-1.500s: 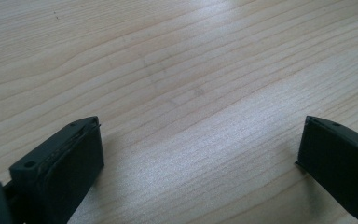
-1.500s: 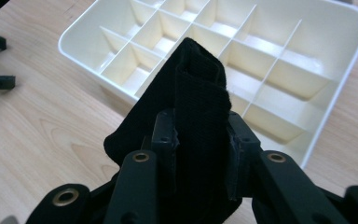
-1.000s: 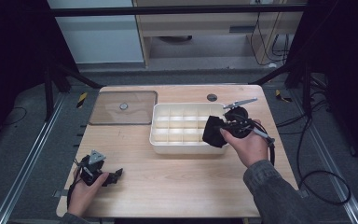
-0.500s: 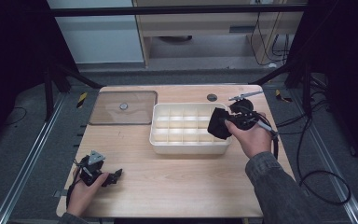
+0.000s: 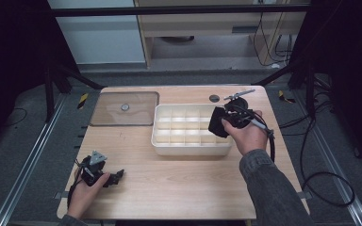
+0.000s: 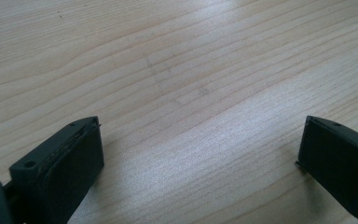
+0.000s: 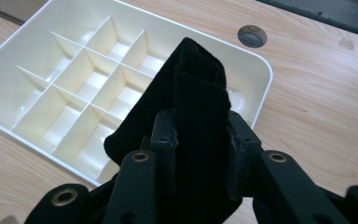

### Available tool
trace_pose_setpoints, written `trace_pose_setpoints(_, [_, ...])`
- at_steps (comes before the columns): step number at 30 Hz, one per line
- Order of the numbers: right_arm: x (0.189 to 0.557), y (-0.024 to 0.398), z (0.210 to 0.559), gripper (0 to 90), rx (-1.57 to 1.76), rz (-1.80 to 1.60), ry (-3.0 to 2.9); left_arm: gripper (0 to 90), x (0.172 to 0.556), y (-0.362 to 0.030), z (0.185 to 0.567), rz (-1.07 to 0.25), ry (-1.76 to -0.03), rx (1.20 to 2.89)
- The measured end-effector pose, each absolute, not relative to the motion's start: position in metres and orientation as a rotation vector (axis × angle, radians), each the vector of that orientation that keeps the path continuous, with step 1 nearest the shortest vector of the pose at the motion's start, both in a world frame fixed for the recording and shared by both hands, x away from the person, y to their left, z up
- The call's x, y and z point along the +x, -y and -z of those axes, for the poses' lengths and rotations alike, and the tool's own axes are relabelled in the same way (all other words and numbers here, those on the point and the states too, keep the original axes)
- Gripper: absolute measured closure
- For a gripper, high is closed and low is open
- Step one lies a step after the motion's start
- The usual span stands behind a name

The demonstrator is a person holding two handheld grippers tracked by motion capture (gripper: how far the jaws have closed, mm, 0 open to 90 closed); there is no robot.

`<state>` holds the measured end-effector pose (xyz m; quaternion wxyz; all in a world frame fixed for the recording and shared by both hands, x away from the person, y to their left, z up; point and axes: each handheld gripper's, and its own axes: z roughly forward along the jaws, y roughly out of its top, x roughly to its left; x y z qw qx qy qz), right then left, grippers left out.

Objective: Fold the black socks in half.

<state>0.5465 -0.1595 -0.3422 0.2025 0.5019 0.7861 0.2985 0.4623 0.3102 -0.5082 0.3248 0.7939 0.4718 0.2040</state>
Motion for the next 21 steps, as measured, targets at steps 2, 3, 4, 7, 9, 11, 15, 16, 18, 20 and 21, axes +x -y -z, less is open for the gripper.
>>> trace_pose_setpoints(2, [0.548,0.159,0.344,69.3,1.400,-0.824,-2.193,0.0,0.462,-0.310,0.508,-0.536,-1.237,2.079])
trace_pose_setpoints(3, [0.549,0.159,0.344,69.2,1.398,-0.821,-2.191,0.0,0.462,-0.310,0.508,-0.537,-1.237,2.079])
trace_pose_setpoints(4, [0.550,0.160,0.345,69.2,1.398,-0.819,-2.187,0.0,0.462,-0.310,0.509,-0.538,-1.239,2.076])
trace_pose_setpoints(7, [0.549,0.163,0.345,69.1,1.407,-0.830,-2.177,0.0,0.462,-0.309,0.508,-0.542,-1.246,2.075])
trace_pose_setpoints(9, [0.548,0.165,0.345,69.1,1.407,-0.840,-2.173,0.0,0.463,-0.309,0.508,-0.543,-1.249,2.073])
trace_pose_setpoints(11, [0.547,0.167,0.345,69.2,1.409,-0.848,-2.169,0.0,0.463,-0.309,0.508,-0.543,-1.249,2.079])
trace_pose_setpoints(15, [0.545,0.173,0.346,69.1,1.425,-0.855,-2.154,0.0,0.463,-0.309,0.508,-0.542,-1.249,2.080])
trace_pose_setpoints(16, [0.545,0.175,0.346,69.1,1.429,-0.855,-2.152,0.0,0.463,-0.309,0.508,-0.542,-1.249,2.080])
trace_pose_setpoints(18, [0.544,0.177,0.347,69.1,1.436,-0.857,-2.148,0.0,0.463,-0.309,0.508,-0.542,-1.249,2.078])
trace_pose_setpoints(20, [0.544,0.179,0.347,69.0,1.442,-0.860,-2.143,0.0,0.463,-0.309,0.508,-0.542,-1.249,2.078])
trace_pose_setpoints(21, [0.544,0.180,0.347,69.0,1.447,-0.859,-2.144,0.0,0.463,-0.309,0.508,-0.545,-1.248,2.079])
